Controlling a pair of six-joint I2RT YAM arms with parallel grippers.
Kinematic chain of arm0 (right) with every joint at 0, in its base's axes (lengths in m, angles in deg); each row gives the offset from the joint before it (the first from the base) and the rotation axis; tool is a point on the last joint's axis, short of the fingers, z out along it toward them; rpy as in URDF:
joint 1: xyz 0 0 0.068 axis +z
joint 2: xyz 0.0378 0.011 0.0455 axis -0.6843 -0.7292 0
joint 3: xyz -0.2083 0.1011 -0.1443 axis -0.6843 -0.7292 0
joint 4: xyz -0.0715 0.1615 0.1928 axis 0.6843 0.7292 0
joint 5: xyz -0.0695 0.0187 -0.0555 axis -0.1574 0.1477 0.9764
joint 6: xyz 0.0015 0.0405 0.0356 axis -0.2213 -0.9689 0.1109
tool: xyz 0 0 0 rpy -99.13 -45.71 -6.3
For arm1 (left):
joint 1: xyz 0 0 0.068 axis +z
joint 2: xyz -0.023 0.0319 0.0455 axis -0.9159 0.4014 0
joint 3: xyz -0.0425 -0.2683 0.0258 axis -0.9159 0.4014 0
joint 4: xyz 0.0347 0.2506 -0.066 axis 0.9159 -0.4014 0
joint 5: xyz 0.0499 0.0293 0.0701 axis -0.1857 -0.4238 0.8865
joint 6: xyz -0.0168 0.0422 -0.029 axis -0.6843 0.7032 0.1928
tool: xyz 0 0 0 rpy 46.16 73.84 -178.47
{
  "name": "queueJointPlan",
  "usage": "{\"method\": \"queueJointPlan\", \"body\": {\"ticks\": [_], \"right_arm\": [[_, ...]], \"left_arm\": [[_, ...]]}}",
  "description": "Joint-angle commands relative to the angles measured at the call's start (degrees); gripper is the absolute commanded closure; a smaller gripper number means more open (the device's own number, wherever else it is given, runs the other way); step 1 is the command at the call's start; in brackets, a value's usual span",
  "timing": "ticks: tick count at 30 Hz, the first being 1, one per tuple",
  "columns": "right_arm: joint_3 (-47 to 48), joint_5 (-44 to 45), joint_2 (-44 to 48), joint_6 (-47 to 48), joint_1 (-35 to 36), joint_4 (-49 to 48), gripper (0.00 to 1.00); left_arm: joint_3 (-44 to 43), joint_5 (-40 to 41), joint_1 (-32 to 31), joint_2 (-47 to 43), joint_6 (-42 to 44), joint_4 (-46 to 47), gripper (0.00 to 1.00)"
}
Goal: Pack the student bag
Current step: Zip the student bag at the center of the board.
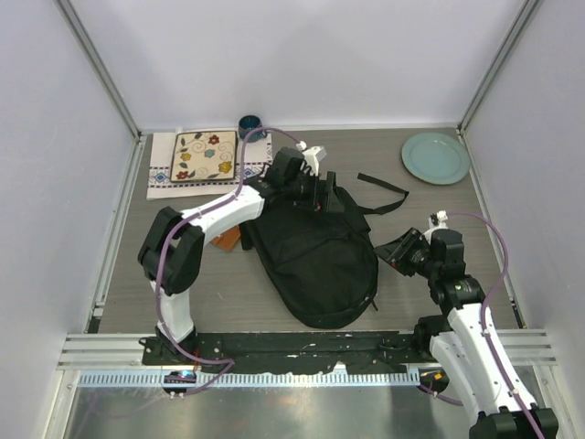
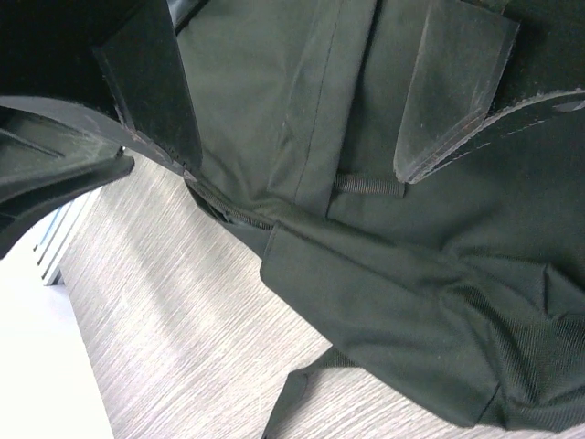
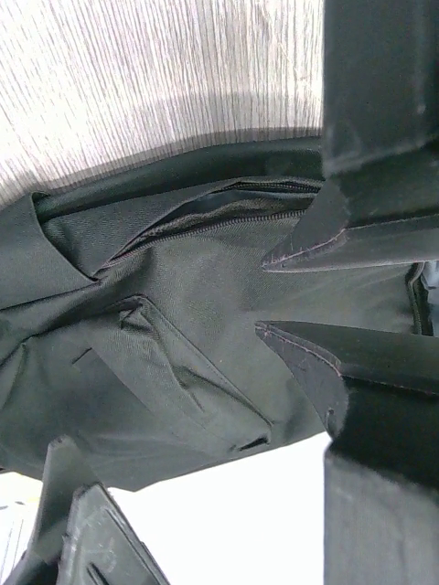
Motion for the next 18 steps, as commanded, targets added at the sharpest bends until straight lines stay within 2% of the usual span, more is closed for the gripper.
{"method": "queueJointPlan", "body": {"ticks": [1, 6, 10, 16, 18], "right_arm": [[1.0, -2.5, -3.3, -1.3, 1.3, -5.4, 0.66], [-1.0, 0.8, -7.6, -1.4, 3.0, -9.0, 0.66], [-3.8, 3.4, -14.1, -1.7, 5.4, -15.3, 0.66], [-9.2, 20.1, -19.7, -0.1, 5.8, -13.6, 0.66], [-8.9, 20.1, -21.2, 0.2, 5.7, -12.9, 0.66]], "left_arm": [[5.1, 2.7, 0.4, -6.7, -0.4, 3.7, 0.09], [10.9, 5.9, 0.3, -14.2, -0.8, 5.1, 0.02], [15.3, 10.1, 0.3, -19.8, -0.1, 3.7, 0.01], [22.7, 15.4, 0.4, -29.5, 0.8, 1.2, 0.00], [25.1, 16.2, 0.4, -31.9, 0.9, 0.2, 0.00]]}}
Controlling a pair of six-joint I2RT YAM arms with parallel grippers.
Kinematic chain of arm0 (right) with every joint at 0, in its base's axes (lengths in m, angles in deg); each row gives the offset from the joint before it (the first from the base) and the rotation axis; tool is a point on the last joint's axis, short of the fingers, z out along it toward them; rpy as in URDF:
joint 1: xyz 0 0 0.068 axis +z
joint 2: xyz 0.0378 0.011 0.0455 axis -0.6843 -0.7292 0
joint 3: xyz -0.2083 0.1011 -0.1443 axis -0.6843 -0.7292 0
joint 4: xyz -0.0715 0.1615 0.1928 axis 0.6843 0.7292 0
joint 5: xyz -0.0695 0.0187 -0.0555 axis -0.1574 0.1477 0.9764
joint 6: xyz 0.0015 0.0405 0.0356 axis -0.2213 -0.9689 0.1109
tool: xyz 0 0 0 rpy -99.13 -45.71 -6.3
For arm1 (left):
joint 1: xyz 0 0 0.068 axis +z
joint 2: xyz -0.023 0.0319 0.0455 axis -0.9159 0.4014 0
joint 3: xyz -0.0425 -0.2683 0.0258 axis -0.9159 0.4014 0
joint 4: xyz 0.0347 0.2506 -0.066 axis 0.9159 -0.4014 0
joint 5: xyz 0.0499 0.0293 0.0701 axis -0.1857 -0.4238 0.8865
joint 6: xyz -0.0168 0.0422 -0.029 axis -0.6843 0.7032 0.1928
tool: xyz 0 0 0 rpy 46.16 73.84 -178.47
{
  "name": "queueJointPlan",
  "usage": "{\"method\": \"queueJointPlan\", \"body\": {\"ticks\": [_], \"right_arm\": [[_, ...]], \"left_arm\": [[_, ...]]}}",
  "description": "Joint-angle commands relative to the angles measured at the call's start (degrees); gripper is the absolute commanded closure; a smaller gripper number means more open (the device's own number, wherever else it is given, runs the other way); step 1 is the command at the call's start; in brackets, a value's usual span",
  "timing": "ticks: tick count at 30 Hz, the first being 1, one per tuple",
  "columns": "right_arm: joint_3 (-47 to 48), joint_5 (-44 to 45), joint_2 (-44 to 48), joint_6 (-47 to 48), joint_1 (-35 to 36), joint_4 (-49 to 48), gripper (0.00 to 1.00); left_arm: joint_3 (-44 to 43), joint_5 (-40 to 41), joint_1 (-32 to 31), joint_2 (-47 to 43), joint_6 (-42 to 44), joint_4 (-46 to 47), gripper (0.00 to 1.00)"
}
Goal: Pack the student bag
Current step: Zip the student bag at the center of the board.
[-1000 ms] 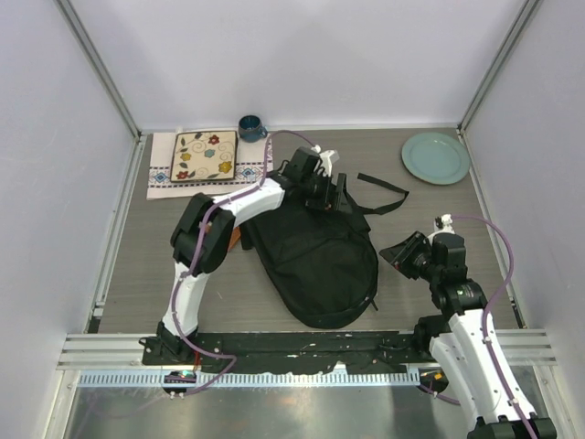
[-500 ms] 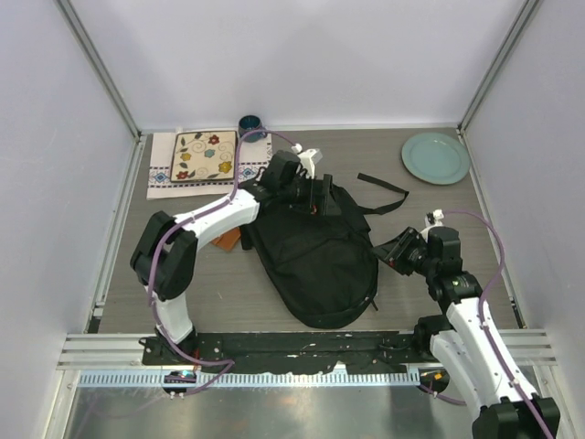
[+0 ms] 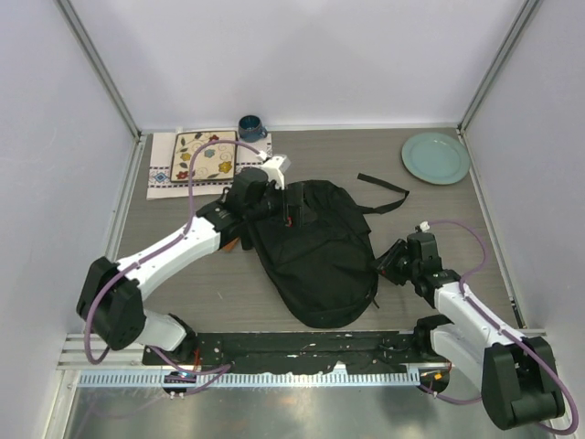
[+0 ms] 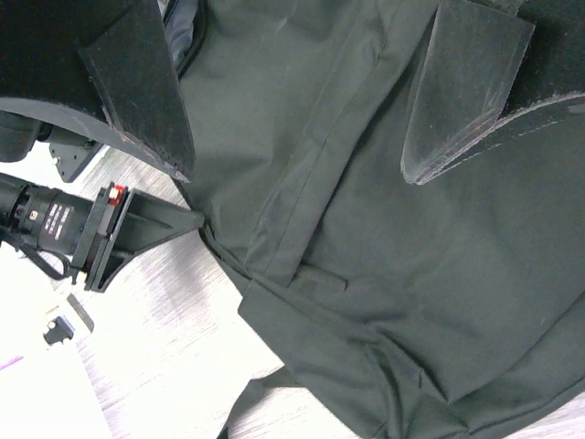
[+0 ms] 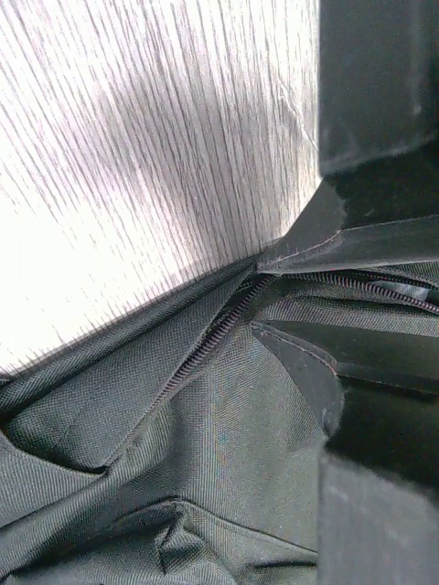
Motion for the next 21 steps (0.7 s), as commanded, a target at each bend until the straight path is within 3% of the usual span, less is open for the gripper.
{"method": "queueJointPlan", "body": {"ticks": [1, 6, 10, 17, 21], "right_arm": [[-1.9, 8.4, -2.2, 1.9, 0.5, -0.4, 0.66], [-1.3, 9.3, -3.9, 2.2, 0.8, 0.1, 0.66], [2.3, 8.7, -10.6, 2.1, 3.9, 2.9, 0.67], [7.4, 14.1, 10.7, 0.4, 6.7, 7.9, 0.62], [12.8, 13.0, 10.6, 2.4, 6.7, 10.9, 0.61]], "left_arm": [[3.9, 4.5, 0.4, -5.5, 1.0, -1.1, 0.00], [7.1, 4.2, 0.3, -7.2, 0.2, -1.3, 0.00], [7.1, 3.1, 0.3, -7.5, -0.2, -1.8, 0.01], [7.3, 4.2, 0.4, -10.2, 0.3, -3.5, 0.00], [7.6, 4.6, 0.3, -10.6, 0.4, -4.2, 0.00]]}}
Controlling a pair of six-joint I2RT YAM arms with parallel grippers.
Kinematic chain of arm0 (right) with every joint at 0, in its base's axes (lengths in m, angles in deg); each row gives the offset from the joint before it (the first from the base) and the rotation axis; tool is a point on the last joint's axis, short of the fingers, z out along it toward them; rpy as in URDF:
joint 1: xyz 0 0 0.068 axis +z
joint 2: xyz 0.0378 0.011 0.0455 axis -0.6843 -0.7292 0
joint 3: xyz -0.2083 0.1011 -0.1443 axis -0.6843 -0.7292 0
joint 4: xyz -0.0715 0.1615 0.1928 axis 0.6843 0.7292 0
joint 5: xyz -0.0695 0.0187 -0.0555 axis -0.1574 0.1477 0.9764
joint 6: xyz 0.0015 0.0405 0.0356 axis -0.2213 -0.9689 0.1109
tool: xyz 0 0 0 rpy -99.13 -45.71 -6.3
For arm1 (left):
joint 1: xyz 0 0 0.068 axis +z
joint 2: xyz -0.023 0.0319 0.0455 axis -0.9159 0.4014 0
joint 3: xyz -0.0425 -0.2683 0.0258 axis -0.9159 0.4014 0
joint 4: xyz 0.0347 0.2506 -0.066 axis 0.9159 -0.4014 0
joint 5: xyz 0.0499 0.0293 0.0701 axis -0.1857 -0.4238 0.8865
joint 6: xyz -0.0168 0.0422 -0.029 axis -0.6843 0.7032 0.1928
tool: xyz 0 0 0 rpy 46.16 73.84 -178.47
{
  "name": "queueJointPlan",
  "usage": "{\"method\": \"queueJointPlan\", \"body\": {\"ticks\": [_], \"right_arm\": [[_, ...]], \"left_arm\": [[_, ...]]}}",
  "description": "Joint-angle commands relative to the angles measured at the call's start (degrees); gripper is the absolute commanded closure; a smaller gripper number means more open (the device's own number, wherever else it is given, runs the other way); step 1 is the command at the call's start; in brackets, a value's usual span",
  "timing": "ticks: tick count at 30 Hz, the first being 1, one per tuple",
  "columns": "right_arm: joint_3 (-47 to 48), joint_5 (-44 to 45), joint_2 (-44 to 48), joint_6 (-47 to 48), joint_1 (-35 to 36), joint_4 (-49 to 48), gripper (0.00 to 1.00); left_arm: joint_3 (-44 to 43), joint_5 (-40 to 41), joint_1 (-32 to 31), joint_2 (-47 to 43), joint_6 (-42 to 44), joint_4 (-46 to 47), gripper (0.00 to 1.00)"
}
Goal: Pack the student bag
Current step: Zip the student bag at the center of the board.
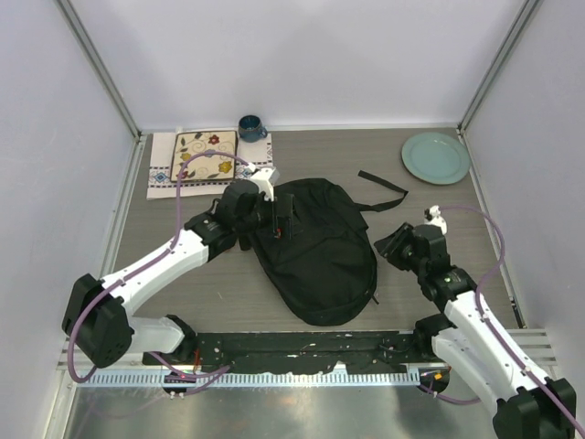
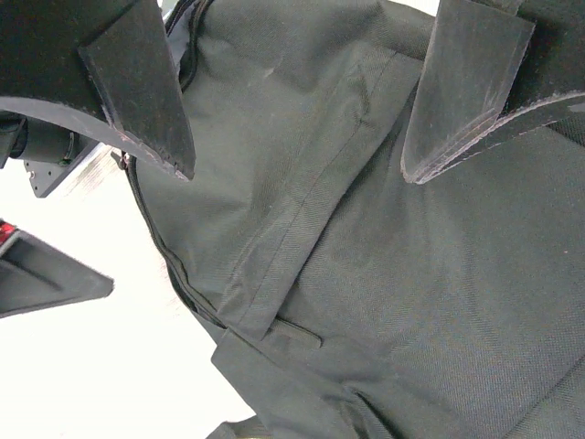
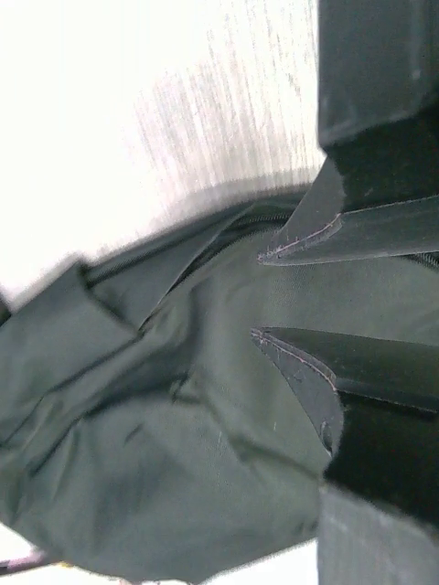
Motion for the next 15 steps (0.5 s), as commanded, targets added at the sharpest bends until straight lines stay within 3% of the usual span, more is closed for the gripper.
{"method": "queueJointPlan", "body": {"ticks": [1, 8, 11, 15], "right_arm": [[8.2, 1.1, -1.3, 2.3, 0.1, 3.1, 0.60], [9.6, -4.3, -6.5, 4.0, 0.9, 3.9, 0.61], [10.8, -5.6, -6.9, 5.2, 2.5, 9.3, 0.61], [11.1, -3.7, -5.0, 4.0, 6.5, 15.0, 0.60]], "left_arm": [[0.2, 0.9, 0.3, -2.2, 0.4, -0.3, 0.00], [-0.4, -0.3, 0.3, -2.4, 0.4, -1.3, 0.01], [-0.3, -2.8, -0.3, -2.7, -0.7, -1.4, 0.01], [0.2, 0.8, -6.9, -3.3, -1.1, -2.2, 0.00]]}}
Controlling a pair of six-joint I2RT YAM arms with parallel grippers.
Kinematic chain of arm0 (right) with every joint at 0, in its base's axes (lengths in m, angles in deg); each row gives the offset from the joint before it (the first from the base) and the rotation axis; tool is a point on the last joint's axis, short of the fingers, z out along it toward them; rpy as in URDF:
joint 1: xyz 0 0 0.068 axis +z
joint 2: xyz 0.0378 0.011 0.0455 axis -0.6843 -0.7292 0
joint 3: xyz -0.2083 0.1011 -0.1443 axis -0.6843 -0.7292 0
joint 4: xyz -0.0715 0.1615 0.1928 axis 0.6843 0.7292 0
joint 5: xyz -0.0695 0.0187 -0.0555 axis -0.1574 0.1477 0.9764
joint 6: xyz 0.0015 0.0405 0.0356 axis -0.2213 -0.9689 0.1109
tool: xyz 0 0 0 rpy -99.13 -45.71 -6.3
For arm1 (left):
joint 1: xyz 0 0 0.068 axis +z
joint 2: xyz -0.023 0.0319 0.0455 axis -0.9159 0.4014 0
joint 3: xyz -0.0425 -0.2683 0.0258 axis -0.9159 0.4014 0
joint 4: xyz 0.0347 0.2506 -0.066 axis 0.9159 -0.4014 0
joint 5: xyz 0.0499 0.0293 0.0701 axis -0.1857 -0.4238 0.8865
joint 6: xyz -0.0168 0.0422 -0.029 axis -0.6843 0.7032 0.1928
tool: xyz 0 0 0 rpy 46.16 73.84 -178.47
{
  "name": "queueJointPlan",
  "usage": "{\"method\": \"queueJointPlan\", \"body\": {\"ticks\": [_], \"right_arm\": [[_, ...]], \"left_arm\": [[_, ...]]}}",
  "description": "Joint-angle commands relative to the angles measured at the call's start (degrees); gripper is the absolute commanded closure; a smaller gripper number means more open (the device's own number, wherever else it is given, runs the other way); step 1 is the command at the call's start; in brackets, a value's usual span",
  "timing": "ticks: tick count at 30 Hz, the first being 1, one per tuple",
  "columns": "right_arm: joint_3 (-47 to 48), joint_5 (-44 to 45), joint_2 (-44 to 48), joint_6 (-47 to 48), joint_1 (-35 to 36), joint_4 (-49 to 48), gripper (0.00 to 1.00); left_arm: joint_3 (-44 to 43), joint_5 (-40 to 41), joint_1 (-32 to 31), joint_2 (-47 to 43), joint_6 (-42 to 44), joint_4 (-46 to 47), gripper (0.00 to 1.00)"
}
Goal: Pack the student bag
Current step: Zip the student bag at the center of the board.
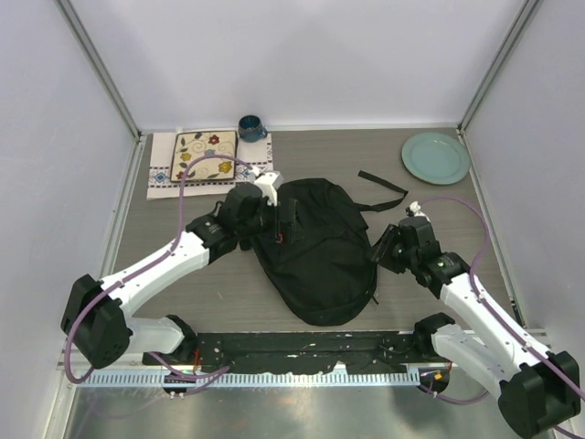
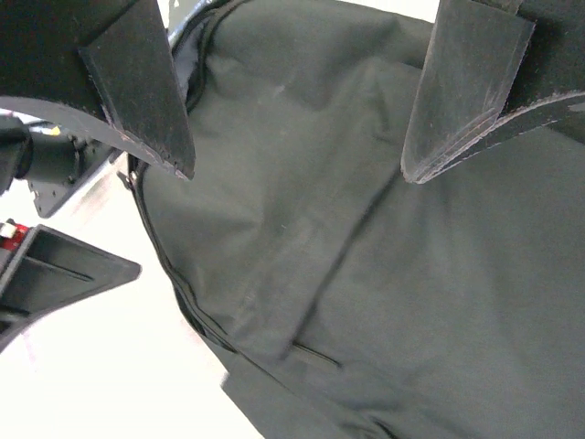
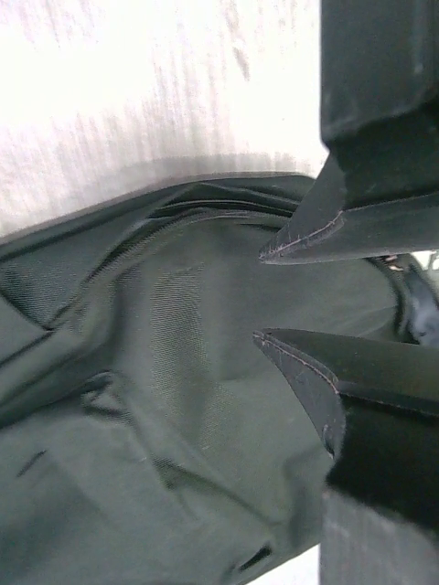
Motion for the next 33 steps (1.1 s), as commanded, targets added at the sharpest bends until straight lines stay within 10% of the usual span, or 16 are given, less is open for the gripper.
{"method": "queueJointPlan", "body": {"ticks": [1, 8, 33], "right_arm": [[1.4, -0.1, 3.8, 0.0, 3.9, 6.8, 0.59], [0.1, 4.3, 9.6, -3.8, 9.8, 14.5, 0.56], [-10.2, -1.2, 15.1, -10.2, 13.0, 12.7, 0.51]], "left_arm": [[0.3, 2.5, -7.3, -2.5, -0.6, -0.6, 0.01], [0.4, 4.3, -19.5, 0.1, 2.0, -1.1, 0.00], [-7.7, -8.6, -30.2, 19.8, 9.6, 4.4, 0.00]]}}
